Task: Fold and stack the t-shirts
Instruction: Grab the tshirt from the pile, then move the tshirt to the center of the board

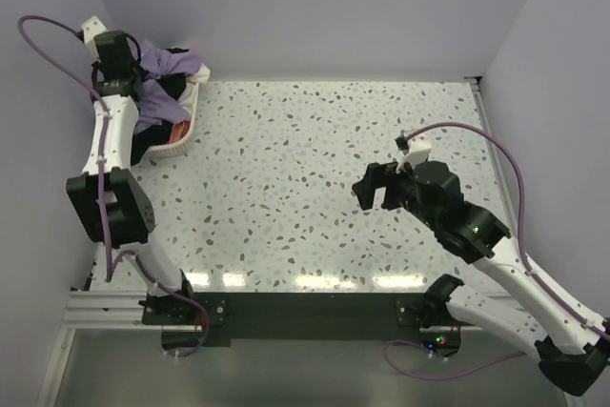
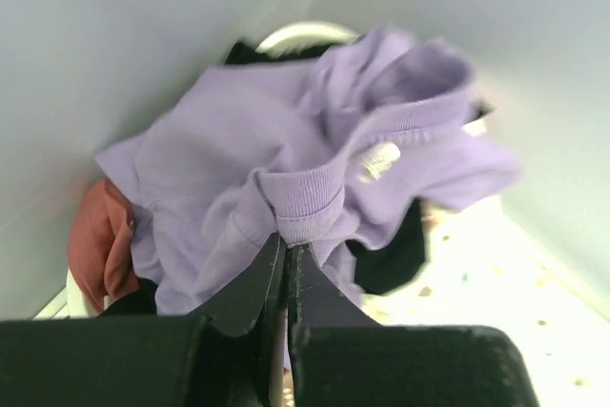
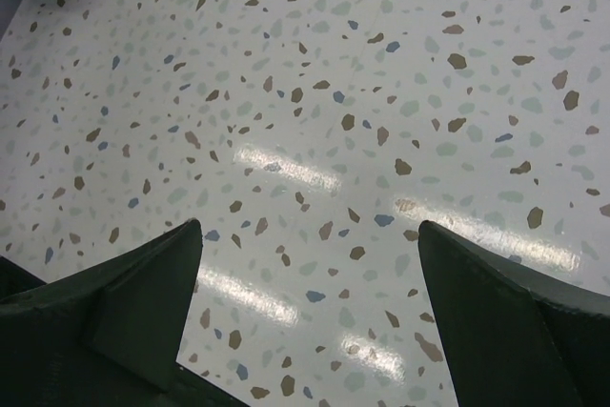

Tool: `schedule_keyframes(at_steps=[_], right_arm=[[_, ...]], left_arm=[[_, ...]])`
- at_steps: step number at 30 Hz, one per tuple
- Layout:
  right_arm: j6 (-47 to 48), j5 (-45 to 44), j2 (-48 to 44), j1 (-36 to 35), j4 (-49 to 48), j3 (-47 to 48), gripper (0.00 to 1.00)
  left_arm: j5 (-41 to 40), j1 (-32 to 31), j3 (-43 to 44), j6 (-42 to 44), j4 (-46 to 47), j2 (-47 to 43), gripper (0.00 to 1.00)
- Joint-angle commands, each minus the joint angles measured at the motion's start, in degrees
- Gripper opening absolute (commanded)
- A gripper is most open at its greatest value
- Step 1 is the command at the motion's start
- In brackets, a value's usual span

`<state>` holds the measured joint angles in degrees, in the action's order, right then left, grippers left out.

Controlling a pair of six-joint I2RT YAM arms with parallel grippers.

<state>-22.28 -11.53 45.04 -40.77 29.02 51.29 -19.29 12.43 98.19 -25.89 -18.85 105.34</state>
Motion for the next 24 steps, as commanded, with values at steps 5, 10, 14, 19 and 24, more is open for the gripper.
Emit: schedule_keyframes(at_steps=[5, 10, 14, 19, 24], right_arm=[[0.40, 0.72, 1.72, -0.09, -2.21, 4.52, 0.99], [1.36, -1.12, 3.21, -0.01, -1.68, 7.77, 0.99], [1.89, -2.88, 4.00, -0.10, -1.42, 10.67, 0.99], [1.98, -3.94, 4.36, -0.10, -0.63, 12.52, 0.99], [1.72, -4.55, 3.66, -0.09, -0.54, 13.05, 0.99]], left_arm=[[10.49, -2.05, 6.12, 0.66, 6.90, -16.11, 0.00], [10.32, -11.78, 8.41, 4.43, 9.09, -22.71, 0.00], [12.69, -17.95, 13.76, 4.27, 8.40, -26.23, 0.00], [15.94, -26.90, 16.33, 4.44, 8.39, -27.91, 0.00], [18.58, -33.41, 14.49, 4.27, 8.30, -29.05, 0.00]])
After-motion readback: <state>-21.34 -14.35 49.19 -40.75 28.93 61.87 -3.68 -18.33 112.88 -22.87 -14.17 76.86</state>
